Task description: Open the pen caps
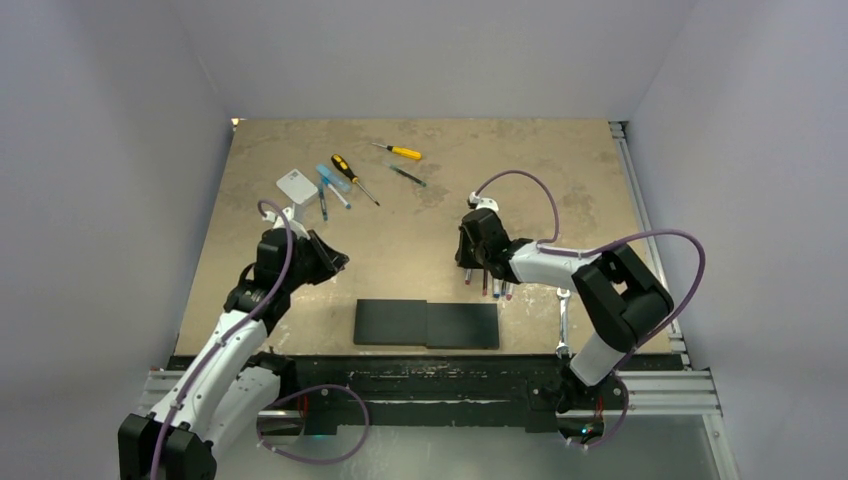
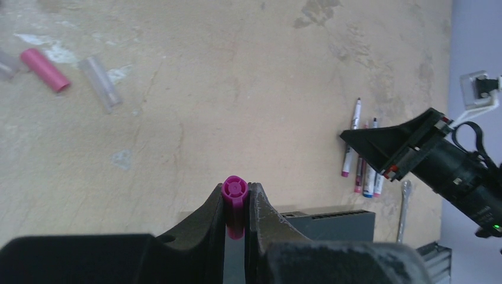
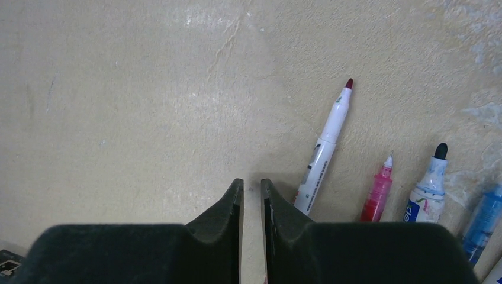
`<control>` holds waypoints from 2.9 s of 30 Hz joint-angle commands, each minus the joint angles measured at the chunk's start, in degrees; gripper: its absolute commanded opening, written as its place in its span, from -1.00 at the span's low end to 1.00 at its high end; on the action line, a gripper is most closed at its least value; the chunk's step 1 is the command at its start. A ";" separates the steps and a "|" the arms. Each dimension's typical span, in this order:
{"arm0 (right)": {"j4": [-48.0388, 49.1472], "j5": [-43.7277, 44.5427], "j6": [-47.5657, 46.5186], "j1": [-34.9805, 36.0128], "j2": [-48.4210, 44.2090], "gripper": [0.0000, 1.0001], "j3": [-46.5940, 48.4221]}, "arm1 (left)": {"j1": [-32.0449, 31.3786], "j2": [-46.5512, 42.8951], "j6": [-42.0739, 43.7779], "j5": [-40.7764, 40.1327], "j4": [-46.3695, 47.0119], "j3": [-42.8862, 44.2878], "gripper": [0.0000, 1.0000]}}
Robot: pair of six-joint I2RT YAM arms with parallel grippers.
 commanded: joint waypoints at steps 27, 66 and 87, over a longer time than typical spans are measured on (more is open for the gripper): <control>-2.51 0.71 -2.74 0.05 -11.03 -0.49 -5.44 | 1.09 12.34 2.97 -20.86 -6.79 10.08 -1.00; 10.94 -10.24 -6.64 0.20 -22.32 0.35 -2.97 | 11.23 34.89 0.06 -21.58 -1.91 9.33 -0.52; 10.54 0.45 -15.84 -0.23 19.58 0.34 30.60 | 10.16 8.35 2.31 -8.07 -5.67 10.19 -0.06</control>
